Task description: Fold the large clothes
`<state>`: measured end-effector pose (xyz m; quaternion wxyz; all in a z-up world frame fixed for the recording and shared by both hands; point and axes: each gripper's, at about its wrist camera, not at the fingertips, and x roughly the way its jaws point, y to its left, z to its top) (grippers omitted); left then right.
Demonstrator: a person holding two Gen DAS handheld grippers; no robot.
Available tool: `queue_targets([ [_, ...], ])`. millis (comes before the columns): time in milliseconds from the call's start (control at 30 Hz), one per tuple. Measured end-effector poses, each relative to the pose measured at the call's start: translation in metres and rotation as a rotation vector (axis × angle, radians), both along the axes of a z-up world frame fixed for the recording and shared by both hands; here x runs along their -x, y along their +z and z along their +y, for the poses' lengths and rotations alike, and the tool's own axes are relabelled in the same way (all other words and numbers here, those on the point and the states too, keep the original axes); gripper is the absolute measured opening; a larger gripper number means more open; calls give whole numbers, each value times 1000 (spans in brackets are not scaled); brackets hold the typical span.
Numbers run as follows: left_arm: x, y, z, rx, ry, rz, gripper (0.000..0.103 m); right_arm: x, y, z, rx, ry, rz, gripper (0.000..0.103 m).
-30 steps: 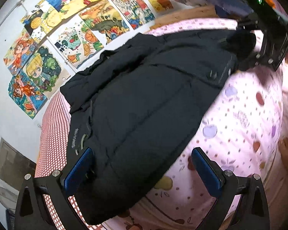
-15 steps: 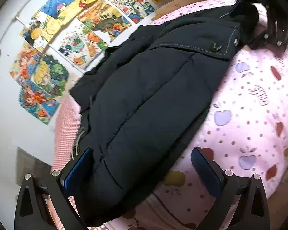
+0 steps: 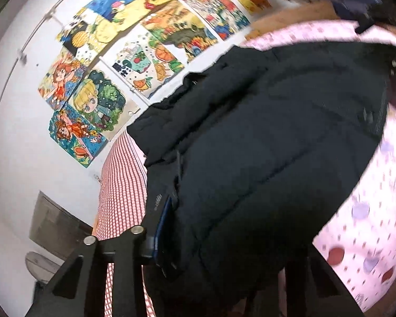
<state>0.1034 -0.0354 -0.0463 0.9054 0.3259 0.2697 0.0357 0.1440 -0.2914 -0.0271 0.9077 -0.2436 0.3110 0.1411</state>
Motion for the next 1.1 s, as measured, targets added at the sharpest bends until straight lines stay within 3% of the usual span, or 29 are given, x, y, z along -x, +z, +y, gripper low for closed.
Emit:
queue_targets([
  [200,-18,40,12,136,6,-28,20,-14,25,-14,-93,-48,-40,72],
  [367,-32,67,18,229,25,-47,15,-16,42,-4,-124,-12,-70,23],
  [467,-39,77,23,299,46,-41,13,-16,49,2,-141,-13,-100,12],
  [733,-27,96,38,370,58,-122,10,3,79,1,-214,-13,-272,6],
  [967,-3,115,65,409,99,-185,9,36,100,37,-82,66,-361,6],
  [1100,12,123,83,504,137,-205,9,59,113,53,-51,120,-406,6],
])
